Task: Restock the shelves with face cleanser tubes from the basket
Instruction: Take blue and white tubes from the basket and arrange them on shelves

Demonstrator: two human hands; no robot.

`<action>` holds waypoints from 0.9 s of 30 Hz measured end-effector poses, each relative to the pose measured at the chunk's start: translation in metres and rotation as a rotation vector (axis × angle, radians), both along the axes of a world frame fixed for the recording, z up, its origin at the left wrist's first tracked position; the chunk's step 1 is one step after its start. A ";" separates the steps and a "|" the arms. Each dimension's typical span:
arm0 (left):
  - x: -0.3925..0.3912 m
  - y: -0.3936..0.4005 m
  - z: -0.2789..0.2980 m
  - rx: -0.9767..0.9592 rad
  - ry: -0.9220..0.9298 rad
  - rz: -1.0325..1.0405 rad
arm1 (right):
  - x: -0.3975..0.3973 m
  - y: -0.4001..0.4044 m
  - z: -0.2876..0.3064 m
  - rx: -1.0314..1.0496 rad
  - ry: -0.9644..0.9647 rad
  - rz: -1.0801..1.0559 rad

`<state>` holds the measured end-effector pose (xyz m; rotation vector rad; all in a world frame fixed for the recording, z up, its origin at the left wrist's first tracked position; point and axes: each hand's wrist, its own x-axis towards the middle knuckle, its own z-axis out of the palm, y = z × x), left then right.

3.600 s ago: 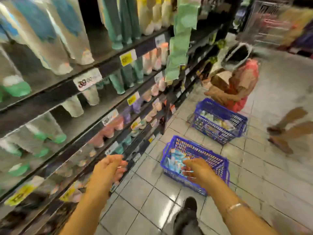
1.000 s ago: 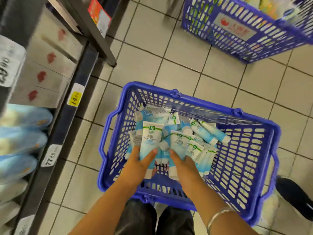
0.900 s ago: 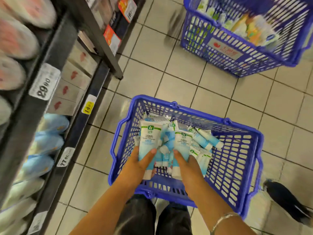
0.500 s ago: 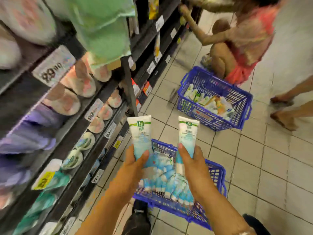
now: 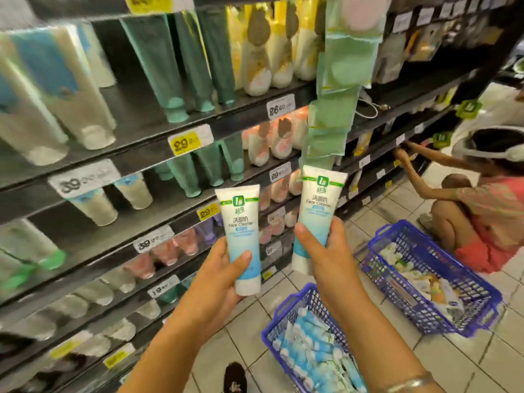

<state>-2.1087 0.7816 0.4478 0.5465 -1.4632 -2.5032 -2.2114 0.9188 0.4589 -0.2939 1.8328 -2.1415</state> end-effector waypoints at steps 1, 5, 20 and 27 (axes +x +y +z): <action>0.016 -0.005 0.011 -0.026 0.010 0.047 | 0.010 -0.008 0.008 -0.012 0.013 0.025; 0.086 -0.026 0.051 -0.057 0.055 0.249 | 0.054 -0.041 0.040 -0.037 0.043 0.167; 0.380 -0.108 0.144 -0.156 0.155 0.680 | 0.293 -0.188 0.149 -0.252 -0.011 0.647; 0.520 -0.159 0.204 -0.390 0.189 0.743 | 0.419 -0.251 0.203 -0.362 0.136 0.818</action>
